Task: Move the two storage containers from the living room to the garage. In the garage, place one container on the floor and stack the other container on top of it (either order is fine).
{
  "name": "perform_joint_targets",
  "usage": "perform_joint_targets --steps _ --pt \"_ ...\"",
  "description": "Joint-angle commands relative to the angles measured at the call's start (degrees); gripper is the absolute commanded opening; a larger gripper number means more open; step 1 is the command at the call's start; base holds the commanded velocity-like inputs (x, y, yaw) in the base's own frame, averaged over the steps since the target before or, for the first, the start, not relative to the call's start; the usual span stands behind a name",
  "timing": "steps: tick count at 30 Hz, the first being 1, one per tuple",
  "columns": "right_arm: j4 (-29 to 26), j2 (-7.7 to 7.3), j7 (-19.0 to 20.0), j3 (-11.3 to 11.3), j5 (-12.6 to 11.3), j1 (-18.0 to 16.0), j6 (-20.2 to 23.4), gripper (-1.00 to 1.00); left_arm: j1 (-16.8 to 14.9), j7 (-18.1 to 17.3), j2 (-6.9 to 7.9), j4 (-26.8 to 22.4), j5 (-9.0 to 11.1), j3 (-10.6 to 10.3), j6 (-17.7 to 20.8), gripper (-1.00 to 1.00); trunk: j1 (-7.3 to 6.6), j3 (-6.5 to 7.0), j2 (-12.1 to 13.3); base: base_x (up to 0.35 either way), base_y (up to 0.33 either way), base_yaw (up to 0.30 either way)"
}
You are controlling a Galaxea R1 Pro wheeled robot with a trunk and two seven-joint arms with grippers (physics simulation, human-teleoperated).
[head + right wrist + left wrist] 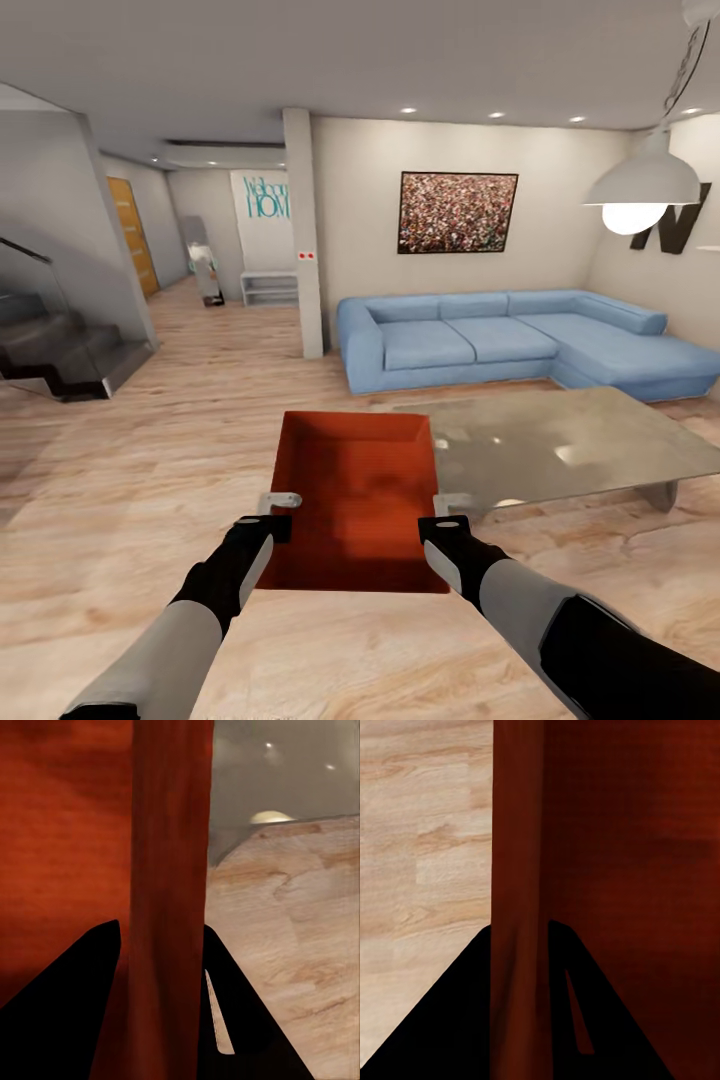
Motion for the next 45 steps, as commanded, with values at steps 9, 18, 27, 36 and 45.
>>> perform_joint_targets --steps 9,18,27,36,45 --pt "-1.0 0.44 -0.2 3.0 1.2 -0.1 -3.1 -1.00 0.0 0.0 -0.87 0.1 0.2 0.3 0.3 -1.00 0.04 -0.13 -0.1 0.000 0.000 0.300" --pt "-1.0 0.44 -0.2 3.0 1.2 -0.1 -3.1 -1.00 0.0 0.0 -0.87 0.1 0.2 0.3 0.3 -1.00 0.04 -0.13 -0.1 0.000 0.000 0.300" --pt "-1.0 0.44 -0.2 3.0 1.3 -0.1 -3.1 -1.00 0.0 0.0 -0.87 0.1 0.2 0.3 0.3 -1.00 0.04 -0.13 -0.1 0.000 0.000 0.300" --pt "-1.0 0.44 -0.2 3.0 1.2 -0.1 -3.1 -1.00 0.0 0.0 -0.87 0.0 0.2 0.3 0.3 -1.00 0.04 -0.13 -0.1 0.000 0.000 0.300" --pt "-1.0 0.44 -0.2 3.0 1.2 -0.1 -3.1 -1.00 0.0 0.0 -0.87 0.0 0.2 0.3 0.3 -1.00 0.04 -0.13 -0.1 0.000 0.000 0.294"
